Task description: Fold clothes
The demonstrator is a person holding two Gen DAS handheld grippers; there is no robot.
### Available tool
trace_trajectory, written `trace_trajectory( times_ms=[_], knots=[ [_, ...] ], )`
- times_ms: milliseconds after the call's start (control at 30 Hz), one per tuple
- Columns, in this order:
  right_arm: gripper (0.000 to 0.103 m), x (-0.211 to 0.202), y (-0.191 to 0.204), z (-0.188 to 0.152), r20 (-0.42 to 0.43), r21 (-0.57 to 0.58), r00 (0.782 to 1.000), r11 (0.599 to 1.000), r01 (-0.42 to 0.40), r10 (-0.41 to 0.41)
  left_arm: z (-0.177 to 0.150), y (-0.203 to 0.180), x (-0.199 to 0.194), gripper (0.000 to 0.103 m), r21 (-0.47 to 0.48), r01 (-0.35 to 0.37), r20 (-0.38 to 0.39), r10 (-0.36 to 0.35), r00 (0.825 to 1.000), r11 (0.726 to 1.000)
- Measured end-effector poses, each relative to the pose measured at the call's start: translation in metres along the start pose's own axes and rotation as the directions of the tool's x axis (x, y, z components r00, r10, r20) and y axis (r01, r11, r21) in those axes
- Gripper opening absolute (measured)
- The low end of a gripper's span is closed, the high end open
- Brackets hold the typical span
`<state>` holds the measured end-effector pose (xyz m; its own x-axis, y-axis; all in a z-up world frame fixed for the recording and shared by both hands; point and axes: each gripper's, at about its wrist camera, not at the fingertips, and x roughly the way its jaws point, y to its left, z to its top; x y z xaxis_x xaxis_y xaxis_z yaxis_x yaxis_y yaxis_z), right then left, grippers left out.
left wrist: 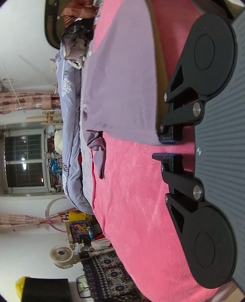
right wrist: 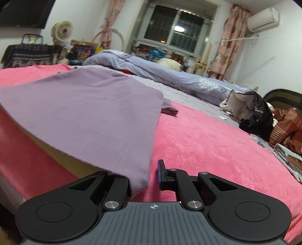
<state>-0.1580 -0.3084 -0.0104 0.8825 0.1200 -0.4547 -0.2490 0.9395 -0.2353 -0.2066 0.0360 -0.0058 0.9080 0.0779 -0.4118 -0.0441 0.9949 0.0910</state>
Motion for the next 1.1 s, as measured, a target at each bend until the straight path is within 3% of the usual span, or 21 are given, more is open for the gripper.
trace_trajectory(
  times_ms=[100, 233, 300, 400, 467, 567, 733, 867, 933, 967, 1033, 1100],
  knots=[
    [0.018, -0.015, -0.01, 0.003, -0.014, 0.026, 0.998, 0.998, -0.062, 0.063, -0.005, 0.007, -0.017, 0.026, 0.047, -0.04, 0.002, 0.04, 0.999, 0.998],
    [0.023, -0.034, -0.024, 0.006, -0.03, 0.062, 0.989, 0.988, -0.144, 0.146, -0.012, 0.018, -0.042, 0.021, 0.109, -0.1, 0.007, 0.1, 0.995, 0.989],
    [0.023, -0.044, -0.03, 0.008, -0.037, 0.08, 0.981, 0.979, -0.185, 0.188, -0.004, 0.029, -0.051, 0.019, 0.095, -0.109, 0.023, 0.107, 0.994, 0.99],
    [0.024, -0.044, -0.031, 0.017, -0.032, 0.089, 0.972, 0.97, -0.227, 0.231, 0.021, 0.024, -0.049, 0.018, 0.102, -0.063, 0.085, 0.055, 0.995, 0.993],
    [0.027, -0.026, -0.022, 0.031, -0.013, 0.071, 0.971, 0.969, -0.236, 0.237, 0.024, 0.015, -0.033, 0.018, 0.121, -0.027, 0.067, 0.019, 0.998, 0.992],
    [0.046, 0.0, -0.007, 0.051, 0.016, 0.045, 0.969, 0.968, -0.248, 0.247, 0.028, 0.001, -0.009, 0.018, 0.148, 0.029, 0.038, -0.035, 0.999, 0.989],
    [0.047, 0.043, 0.016, 0.084, 0.061, 0.002, 0.962, 0.964, -0.267, 0.267, 0.035, -0.022, 0.032, 0.018, 0.189, 0.122, -0.013, -0.122, 0.992, 0.974],
    [0.047, 0.048, -0.007, 0.047, -0.008, 0.031, 0.938, 0.937, -0.347, 0.348, 0.041, -0.041, 0.064, 0.024, 0.218, 0.197, -0.056, -0.189, 0.98, 0.956],
    [0.047, 0.034, -0.028, 0.046, -0.021, 0.033, 0.917, 0.917, -0.397, 0.398, 0.052, -0.031, 0.058, 0.025, 0.215, 0.2, -0.061, -0.191, 0.98, 0.956],
    [0.047, 0.032, -0.038, 0.051, 0.001, 0.045, 0.924, 0.923, -0.383, 0.383, 0.062, -0.027, 0.056, 0.025, 0.207, 0.197, -0.055, -0.19, 0.98, 0.958],
    [0.063, 0.028, -0.06, 0.062, 0.045, 0.07, 0.937, 0.934, -0.35, 0.347, 0.095, -0.025, 0.065, 0.026, 0.157, 0.198, -0.04, -0.194, 0.98, 0.968],
    [0.067, 0.044, -0.082, 0.079, 0.1, 0.106, 0.966, 0.963, -0.249, 0.239, 0.13, -0.034, 0.087, 0.026, 0.095, 0.225, -0.023, -0.224, 0.974, 0.97]
  ],
)
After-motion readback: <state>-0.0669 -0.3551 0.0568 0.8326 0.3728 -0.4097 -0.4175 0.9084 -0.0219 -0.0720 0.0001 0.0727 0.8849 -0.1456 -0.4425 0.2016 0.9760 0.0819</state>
